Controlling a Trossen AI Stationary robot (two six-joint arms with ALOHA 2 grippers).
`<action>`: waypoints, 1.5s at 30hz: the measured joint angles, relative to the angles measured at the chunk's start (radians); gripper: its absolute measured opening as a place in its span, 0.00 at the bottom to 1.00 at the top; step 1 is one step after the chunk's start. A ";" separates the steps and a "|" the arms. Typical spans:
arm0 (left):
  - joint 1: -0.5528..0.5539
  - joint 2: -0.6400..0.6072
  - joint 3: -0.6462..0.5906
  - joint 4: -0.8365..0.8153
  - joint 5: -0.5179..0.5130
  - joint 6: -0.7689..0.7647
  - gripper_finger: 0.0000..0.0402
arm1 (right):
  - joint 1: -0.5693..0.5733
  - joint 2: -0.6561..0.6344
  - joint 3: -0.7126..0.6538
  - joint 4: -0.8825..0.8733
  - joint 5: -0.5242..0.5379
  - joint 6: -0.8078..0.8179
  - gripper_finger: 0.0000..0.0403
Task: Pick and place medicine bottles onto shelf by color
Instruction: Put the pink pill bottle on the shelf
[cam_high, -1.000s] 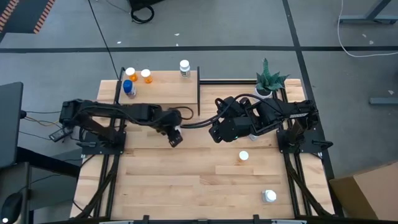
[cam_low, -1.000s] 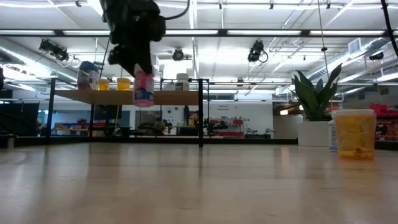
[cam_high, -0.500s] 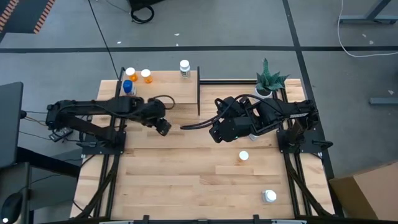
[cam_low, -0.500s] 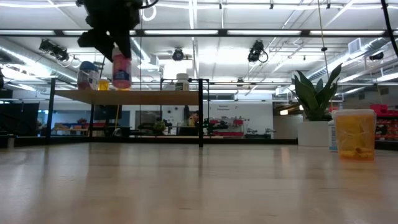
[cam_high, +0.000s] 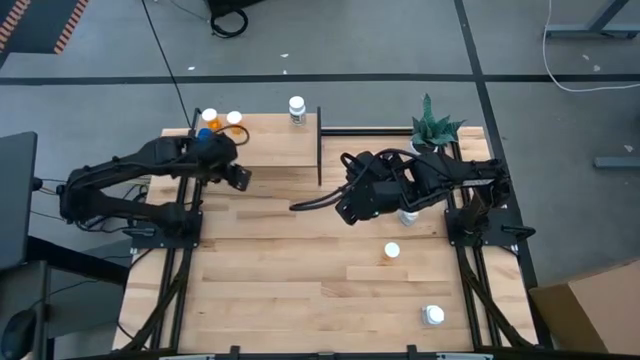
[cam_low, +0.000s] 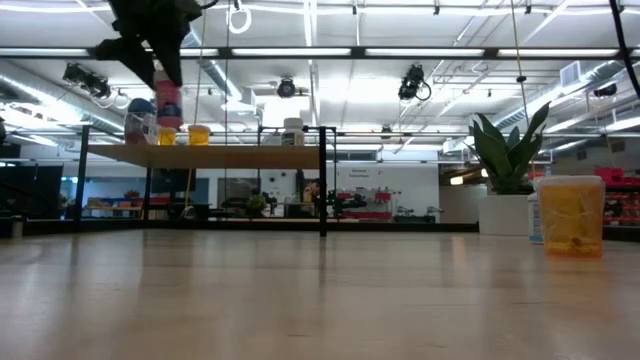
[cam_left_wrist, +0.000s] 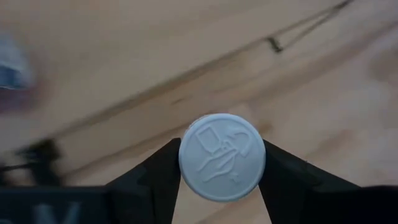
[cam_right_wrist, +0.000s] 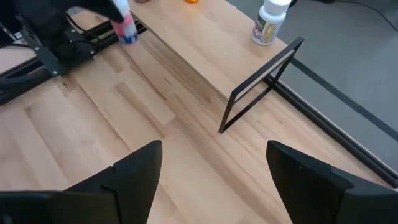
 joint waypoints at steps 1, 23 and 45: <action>0.019 0.001 0.018 -0.033 -0.014 0.021 0.48 | -0.005 0.000 0.000 0.000 0.000 -0.005 0.74; 0.245 0.192 0.117 0.048 -0.100 0.296 0.47 | -0.057 0.000 0.000 0.019 -0.008 -0.053 0.74; 0.346 0.251 0.117 -0.002 -0.081 0.316 0.52 | -0.057 0.000 0.000 0.019 -0.008 -0.031 0.74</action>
